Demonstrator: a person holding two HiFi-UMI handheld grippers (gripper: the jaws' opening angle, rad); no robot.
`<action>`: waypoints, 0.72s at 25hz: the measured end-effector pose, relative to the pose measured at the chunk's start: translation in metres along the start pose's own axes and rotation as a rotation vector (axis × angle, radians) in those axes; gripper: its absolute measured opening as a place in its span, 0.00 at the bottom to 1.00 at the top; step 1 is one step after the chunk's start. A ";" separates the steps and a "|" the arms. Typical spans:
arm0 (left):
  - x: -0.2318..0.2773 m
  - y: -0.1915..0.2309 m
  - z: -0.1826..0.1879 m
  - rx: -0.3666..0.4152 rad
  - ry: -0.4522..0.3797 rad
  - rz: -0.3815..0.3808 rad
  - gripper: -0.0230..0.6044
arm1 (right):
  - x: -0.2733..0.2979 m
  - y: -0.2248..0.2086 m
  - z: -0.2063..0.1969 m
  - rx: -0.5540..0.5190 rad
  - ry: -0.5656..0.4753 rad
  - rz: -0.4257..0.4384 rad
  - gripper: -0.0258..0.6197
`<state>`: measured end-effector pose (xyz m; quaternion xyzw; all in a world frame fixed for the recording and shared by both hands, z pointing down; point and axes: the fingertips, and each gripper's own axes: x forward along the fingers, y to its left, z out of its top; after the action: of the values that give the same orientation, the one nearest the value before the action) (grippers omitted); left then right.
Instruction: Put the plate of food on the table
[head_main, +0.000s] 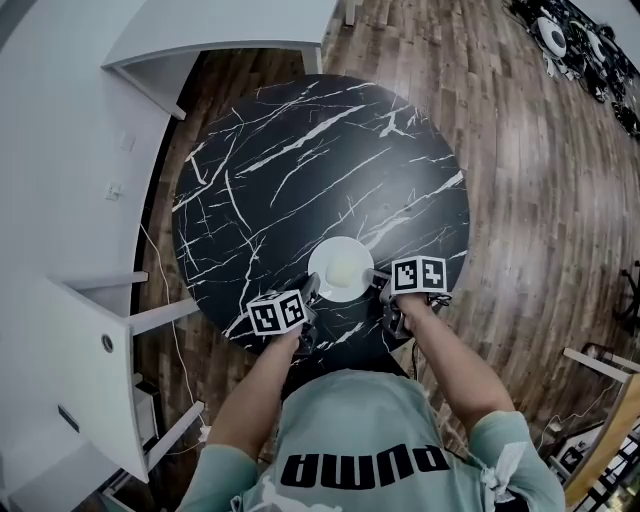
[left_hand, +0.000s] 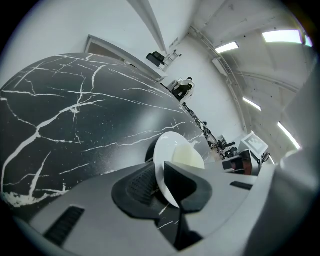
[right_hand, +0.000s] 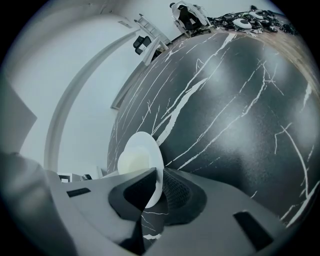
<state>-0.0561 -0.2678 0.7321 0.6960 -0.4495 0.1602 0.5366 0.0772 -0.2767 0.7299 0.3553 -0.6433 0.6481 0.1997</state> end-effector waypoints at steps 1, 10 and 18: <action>0.001 0.001 0.000 0.002 0.002 0.001 0.13 | 0.001 -0.001 0.000 -0.002 0.000 -0.002 0.11; 0.001 -0.001 0.003 0.056 -0.012 0.026 0.13 | 0.002 0.001 0.005 -0.023 -0.029 -0.001 0.11; 0.000 -0.003 0.003 0.175 -0.019 0.063 0.15 | 0.000 0.004 0.007 -0.094 -0.066 -0.044 0.13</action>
<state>-0.0543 -0.2703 0.7298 0.7272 -0.4606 0.2090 0.4640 0.0757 -0.2836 0.7263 0.3808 -0.6714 0.6004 0.2094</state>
